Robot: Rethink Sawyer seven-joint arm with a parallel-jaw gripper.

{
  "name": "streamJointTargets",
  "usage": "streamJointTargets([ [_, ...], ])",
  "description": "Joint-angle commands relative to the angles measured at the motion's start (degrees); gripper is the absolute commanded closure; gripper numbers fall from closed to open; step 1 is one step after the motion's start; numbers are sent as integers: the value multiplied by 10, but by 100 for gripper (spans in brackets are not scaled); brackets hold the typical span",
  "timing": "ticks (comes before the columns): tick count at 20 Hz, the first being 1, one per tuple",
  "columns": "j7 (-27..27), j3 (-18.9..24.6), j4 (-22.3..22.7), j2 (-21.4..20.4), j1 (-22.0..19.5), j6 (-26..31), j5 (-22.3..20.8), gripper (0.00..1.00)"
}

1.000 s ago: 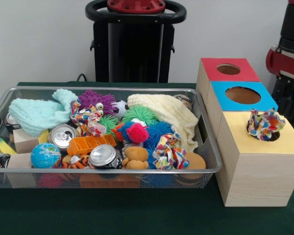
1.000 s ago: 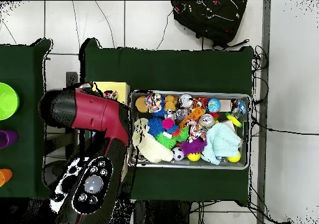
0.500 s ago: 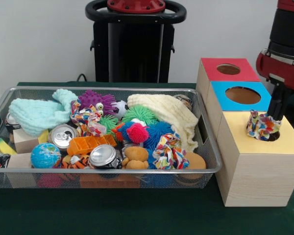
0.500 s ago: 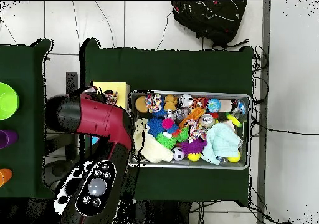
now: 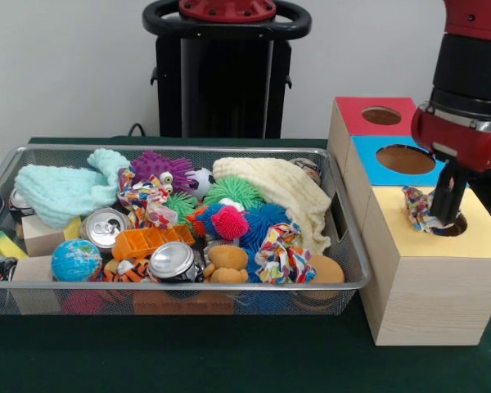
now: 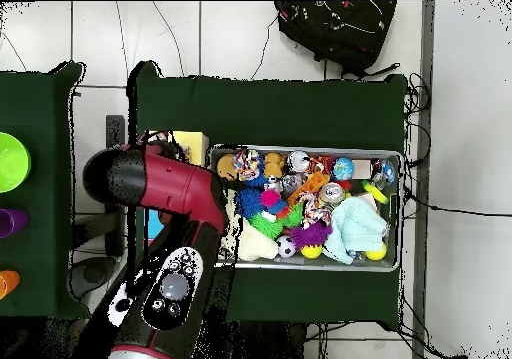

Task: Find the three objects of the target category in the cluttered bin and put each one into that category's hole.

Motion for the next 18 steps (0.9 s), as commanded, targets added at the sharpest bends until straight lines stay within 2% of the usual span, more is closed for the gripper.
streamJointTargets([
  [1,41,94,31,58,-43,-15,-7,100],
  [4,48,115,8,76,-49,-29,4,100],
  [8,69,133,-24,72,-51,-2,24,100],
  [13,126,126,-73,45,-37,82,49,100],
  [16,113,149,-49,15,-48,91,63,100],
  [18,89,162,4,-9,-52,73,69,100],
])
